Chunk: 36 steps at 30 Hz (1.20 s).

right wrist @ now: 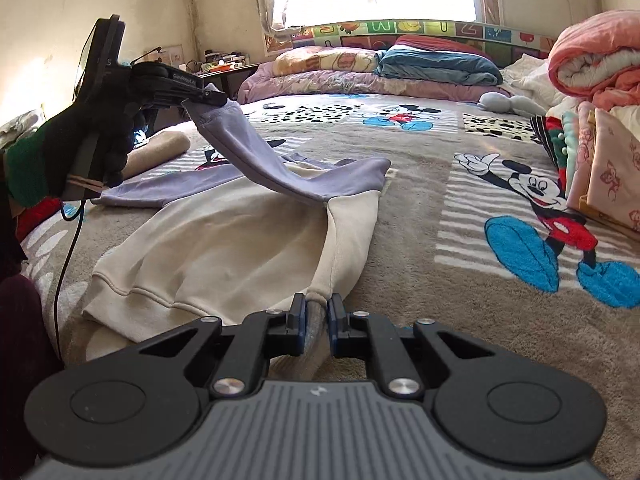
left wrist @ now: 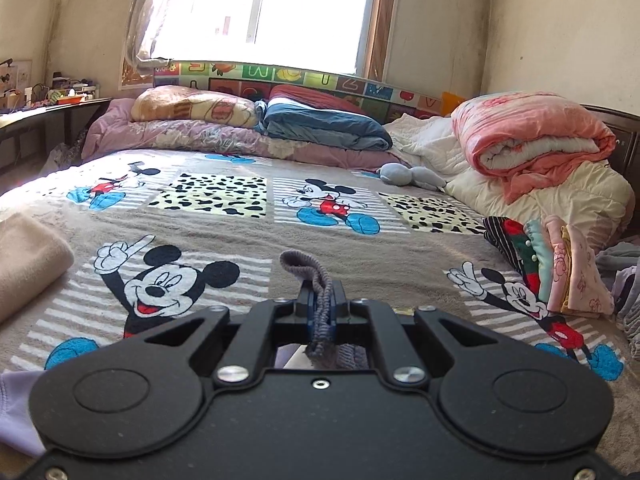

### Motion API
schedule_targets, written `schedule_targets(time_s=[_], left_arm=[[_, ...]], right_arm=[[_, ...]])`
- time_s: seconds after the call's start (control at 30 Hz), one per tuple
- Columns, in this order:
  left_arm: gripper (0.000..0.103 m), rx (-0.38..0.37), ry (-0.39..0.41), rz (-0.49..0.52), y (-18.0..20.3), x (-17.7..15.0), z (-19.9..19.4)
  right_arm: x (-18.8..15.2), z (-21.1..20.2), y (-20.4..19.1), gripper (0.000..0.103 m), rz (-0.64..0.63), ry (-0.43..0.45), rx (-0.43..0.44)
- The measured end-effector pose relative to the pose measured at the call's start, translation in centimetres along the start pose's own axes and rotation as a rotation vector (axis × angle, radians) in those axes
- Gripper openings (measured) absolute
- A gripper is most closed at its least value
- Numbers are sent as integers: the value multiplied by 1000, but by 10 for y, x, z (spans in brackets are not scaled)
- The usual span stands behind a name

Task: Fold clothes

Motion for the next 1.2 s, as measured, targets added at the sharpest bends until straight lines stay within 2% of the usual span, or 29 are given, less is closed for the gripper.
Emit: schedule_targets(time_s=[0.1,0.23,0.47,0.53,0.6,0.63,0.67,0.7,0.73,0.8,0.9,0.97,1.07,1.1,1.17,1.2], left_arm=[[4,-28,35,-34,-7,3,-5],[4,-65,32,-71,-16,-7,2],[4,-84,3,-122,-35,-29,21],[4,-86,-7,-127,-41,-30,26],[4,-91,-13,-136,-44,-31,28],[4,-93,-16,-141,-46,-31,30],[4,-92,-22,-144,-47,-33,32],[4,-91,-27,-145,-47,-36,33],[4,-94,-31,-143,-47,-38,33],[4,-100,-33,-141,-46,-39,33],[4,-106,-32,-148,-47,-39,32],[4,-109,-35,-158,-48,-39,31],[4,-105,-17,-159,-51,-35,25],[4,-101,-5,-163,-53,-33,21],[4,-98,14,-176,-57,-28,15],[4,-101,17,-180,-58,-28,12]], right_arm=[[4,12,-17,13,-76,-48,-23],[-2,34,-37,13,-179,-142,-58],[-17,69,-54,13,-215,-237,-41],[-17,69,-57,13,-229,-244,-55],[-11,68,-60,13,-204,-202,-51],[-14,70,-60,19,-182,-192,-33],[-18,73,-60,38,-159,-185,-14],[-22,75,-60,45,-137,-178,5],[-25,73,-62,47,-131,-162,17],[-24,58,-73,47,-158,-131,28],[-23,37,-72,45,-136,-84,-2],[-19,33,-64,44,-109,-44,-22],[-10,40,-58,44,-131,20,11],[-13,50,-56,44,-157,-5,18],[-34,70,-50,46,-167,-151,18],[-37,68,-50,46,-161,-157,20]])
Point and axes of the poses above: each gripper's, at about its wrist camera, not at the fingertips, and z roughly the way its jaws point, y to its right, x to its top, the point moved 8 cm from there along z, roughly the way its jaws point, and after that the axes turned 15 degrees about x, right-handed, at the moved point
